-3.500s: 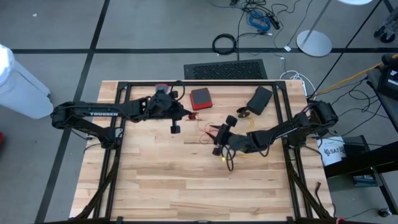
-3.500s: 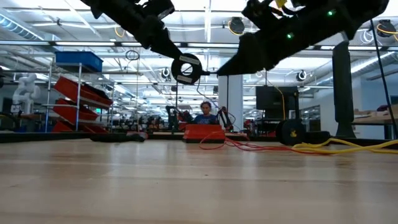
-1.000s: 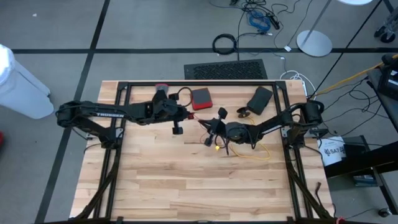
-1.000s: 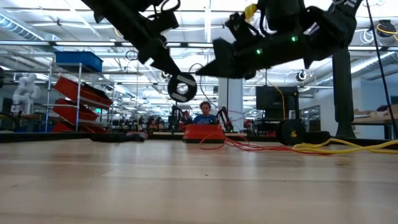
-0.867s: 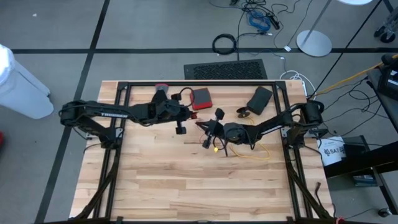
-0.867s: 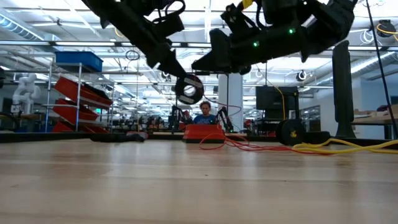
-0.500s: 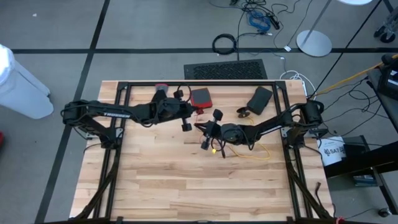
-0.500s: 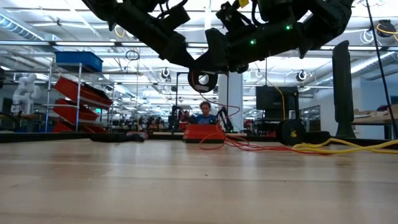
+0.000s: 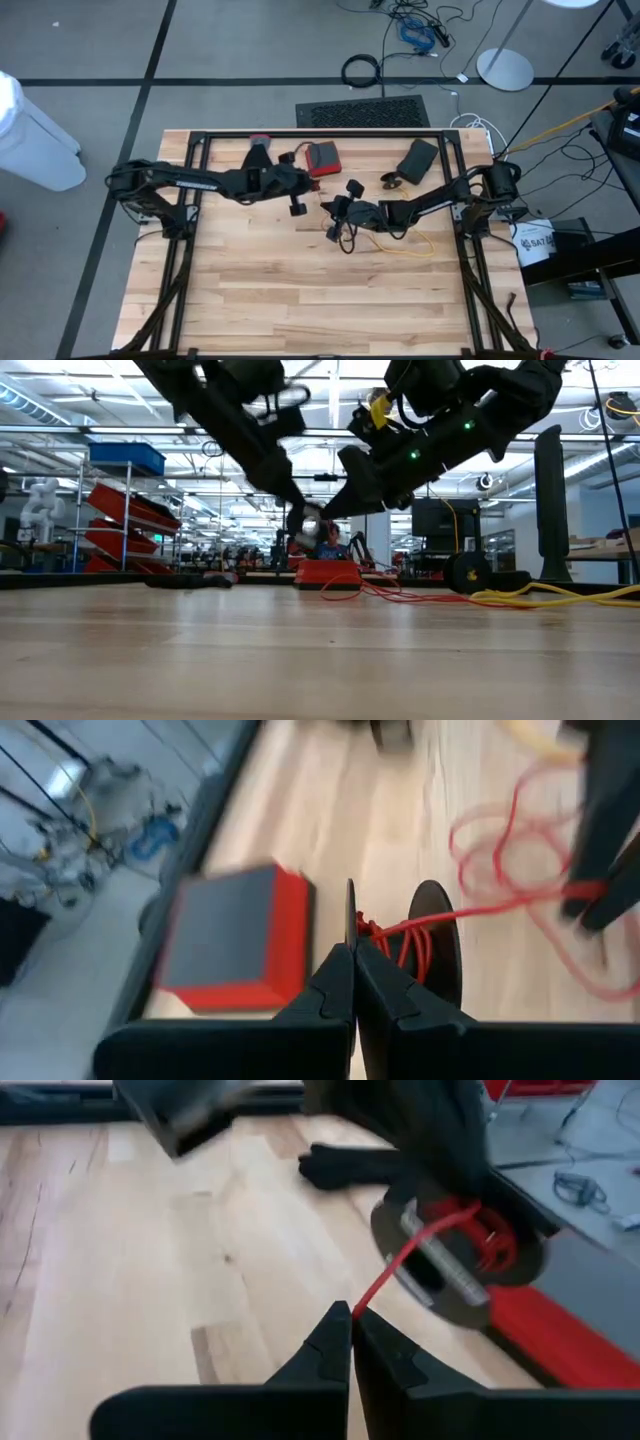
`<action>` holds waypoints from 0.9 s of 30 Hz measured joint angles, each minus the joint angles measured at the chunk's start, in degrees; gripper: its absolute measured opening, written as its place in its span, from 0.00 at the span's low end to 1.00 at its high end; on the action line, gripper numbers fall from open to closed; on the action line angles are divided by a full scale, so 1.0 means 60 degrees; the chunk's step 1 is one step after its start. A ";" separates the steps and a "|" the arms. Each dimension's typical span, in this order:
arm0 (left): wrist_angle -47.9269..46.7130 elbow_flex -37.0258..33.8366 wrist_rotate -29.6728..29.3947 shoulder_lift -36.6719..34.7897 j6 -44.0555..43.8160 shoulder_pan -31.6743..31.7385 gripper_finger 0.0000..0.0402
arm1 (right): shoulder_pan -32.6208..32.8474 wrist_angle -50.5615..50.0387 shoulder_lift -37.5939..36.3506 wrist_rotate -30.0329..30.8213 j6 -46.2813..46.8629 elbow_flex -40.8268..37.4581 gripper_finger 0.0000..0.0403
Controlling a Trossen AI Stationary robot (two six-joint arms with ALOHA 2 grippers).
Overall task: Coil cords
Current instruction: Uncoil the red wire from the spool
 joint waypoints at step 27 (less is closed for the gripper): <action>0.1519 -0.0007 0.0568 0.1900 -0.0886 0.0000 0.12 | 0.0049 -0.1456 0.0004 -0.0025 0.0745 -0.0004 0.00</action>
